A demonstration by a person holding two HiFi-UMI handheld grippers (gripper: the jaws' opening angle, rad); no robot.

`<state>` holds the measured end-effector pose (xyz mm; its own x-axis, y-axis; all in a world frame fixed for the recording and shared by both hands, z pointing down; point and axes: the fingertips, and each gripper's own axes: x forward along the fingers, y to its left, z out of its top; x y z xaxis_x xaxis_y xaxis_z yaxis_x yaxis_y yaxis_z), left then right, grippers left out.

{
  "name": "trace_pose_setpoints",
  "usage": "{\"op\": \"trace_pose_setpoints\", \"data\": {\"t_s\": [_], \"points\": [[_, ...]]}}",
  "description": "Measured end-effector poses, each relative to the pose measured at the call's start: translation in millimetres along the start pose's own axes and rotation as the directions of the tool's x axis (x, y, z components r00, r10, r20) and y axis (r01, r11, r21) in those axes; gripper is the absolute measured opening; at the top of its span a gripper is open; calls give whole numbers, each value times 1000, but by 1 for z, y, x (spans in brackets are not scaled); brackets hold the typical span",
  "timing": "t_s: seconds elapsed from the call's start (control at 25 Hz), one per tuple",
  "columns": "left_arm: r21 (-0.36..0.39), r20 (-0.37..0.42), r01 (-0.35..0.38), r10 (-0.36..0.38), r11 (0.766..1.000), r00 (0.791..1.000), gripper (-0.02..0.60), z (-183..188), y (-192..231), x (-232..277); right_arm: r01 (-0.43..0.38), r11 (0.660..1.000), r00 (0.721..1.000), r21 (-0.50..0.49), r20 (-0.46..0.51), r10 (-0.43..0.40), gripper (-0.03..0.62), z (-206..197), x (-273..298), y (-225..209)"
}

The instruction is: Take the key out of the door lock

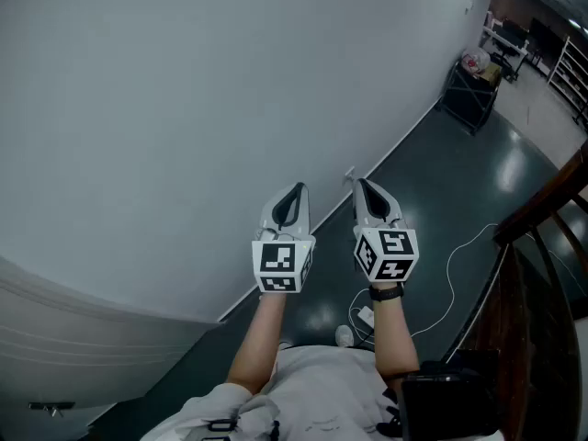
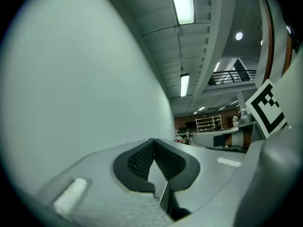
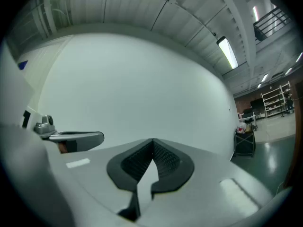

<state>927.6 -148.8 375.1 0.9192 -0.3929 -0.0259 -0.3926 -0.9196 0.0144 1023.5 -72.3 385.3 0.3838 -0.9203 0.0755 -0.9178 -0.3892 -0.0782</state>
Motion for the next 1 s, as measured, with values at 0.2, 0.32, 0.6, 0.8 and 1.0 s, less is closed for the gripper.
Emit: {"op": "trace_pose_setpoints", "data": {"t_s": [0.2,0.32,0.6,0.8,1.0], "points": [[4,7,-20,20,1000,1000,0,-3,38,-18,-28,1000,999,-7,-32,28,-2,-16,14,38],[0,6,-33,33,999,999,0,-5,47,-27,-52,999,998,-9,-44,51,-1,-19,18,53],[7,-5,-103,103,995,995,0,-10,94,-65,-148,982,986,-120,-97,137,0,-29,36,119],[19,1,-222,222,975,975,0,-7,146,-106,-278,956,957,-93,-114,267,0,-33,55,187],[43,9,-364,364,931,932,0,-7,193,-149,-434,897,899,-83,-110,424,0,-32,64,257]]}}
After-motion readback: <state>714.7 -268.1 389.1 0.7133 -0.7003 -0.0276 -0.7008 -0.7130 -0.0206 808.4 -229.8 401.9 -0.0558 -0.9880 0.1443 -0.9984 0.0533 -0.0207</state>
